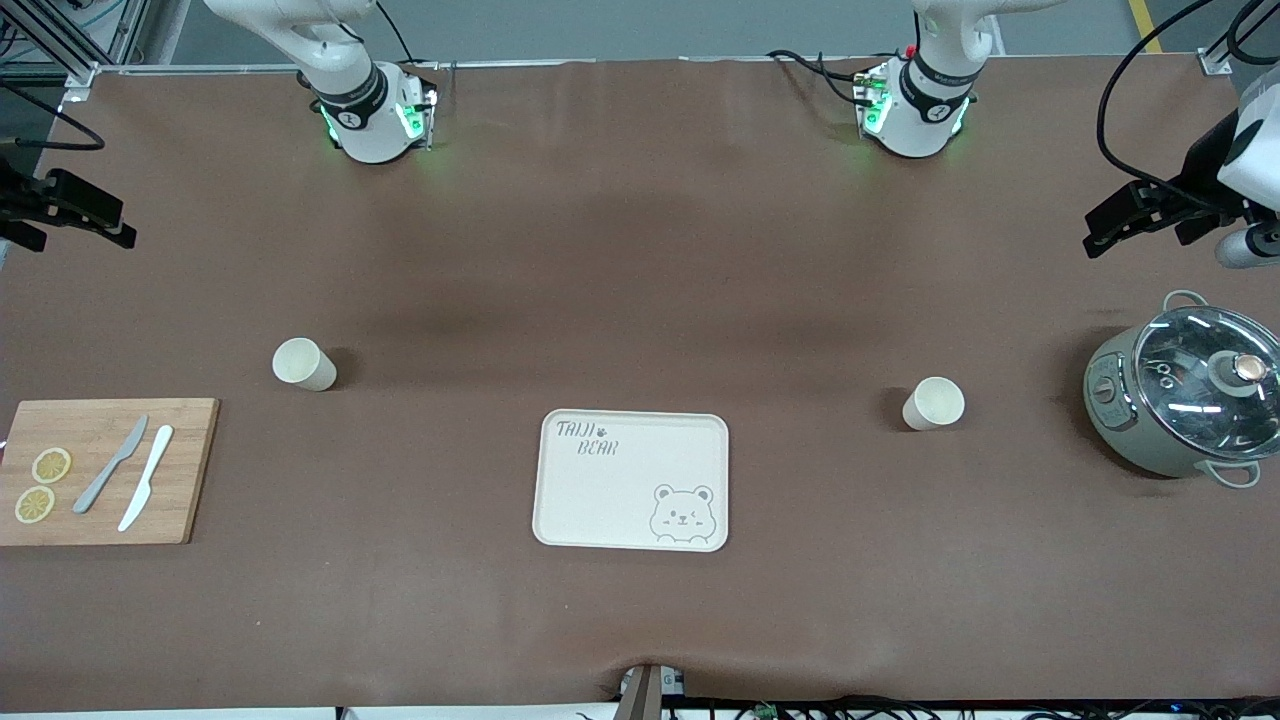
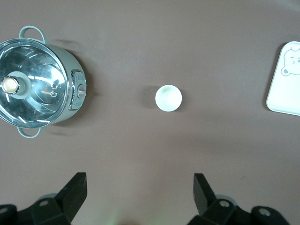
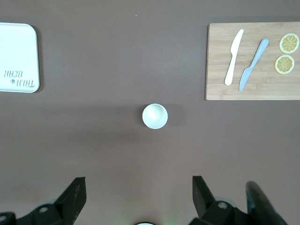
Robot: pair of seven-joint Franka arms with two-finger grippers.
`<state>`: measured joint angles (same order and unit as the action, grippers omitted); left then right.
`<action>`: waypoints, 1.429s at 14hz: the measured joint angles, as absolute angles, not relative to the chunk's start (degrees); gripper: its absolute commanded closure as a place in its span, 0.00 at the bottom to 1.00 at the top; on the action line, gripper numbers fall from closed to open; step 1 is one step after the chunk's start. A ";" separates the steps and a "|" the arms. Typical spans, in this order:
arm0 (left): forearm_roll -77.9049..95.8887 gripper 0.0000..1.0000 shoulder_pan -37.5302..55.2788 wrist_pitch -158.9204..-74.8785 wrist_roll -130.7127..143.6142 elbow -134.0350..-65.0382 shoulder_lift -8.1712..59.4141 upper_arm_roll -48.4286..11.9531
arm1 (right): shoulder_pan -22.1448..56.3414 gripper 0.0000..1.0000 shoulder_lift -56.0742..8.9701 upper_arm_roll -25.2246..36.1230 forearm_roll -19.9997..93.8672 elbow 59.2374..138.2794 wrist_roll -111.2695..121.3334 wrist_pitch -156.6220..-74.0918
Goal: Place white IKEA cup upright on tray with both arms
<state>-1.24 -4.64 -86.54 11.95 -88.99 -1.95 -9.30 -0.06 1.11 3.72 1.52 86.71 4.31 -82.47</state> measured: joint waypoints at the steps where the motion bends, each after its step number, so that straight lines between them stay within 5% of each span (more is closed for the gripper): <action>1: -1.24 0.00 -4.65 -86.55 11.80 -88.96 -1.94 -9.30 | -0.06 0.00 1.11 3.72 1.51 86.71 4.31 -82.47; 20: -1.33 0.00 -6.04 -91.34 12.48 -90.66 -1.50 -8.90 | -0.12 0.00 1.10 3.80 1.48 86.73 4.31 -82.47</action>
<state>-1.33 -6.04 -91.34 12.48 -90.66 -1.50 -8.90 -0.12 1.10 3.80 1.48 86.73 4.31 -82.47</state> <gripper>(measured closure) 0.000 0.000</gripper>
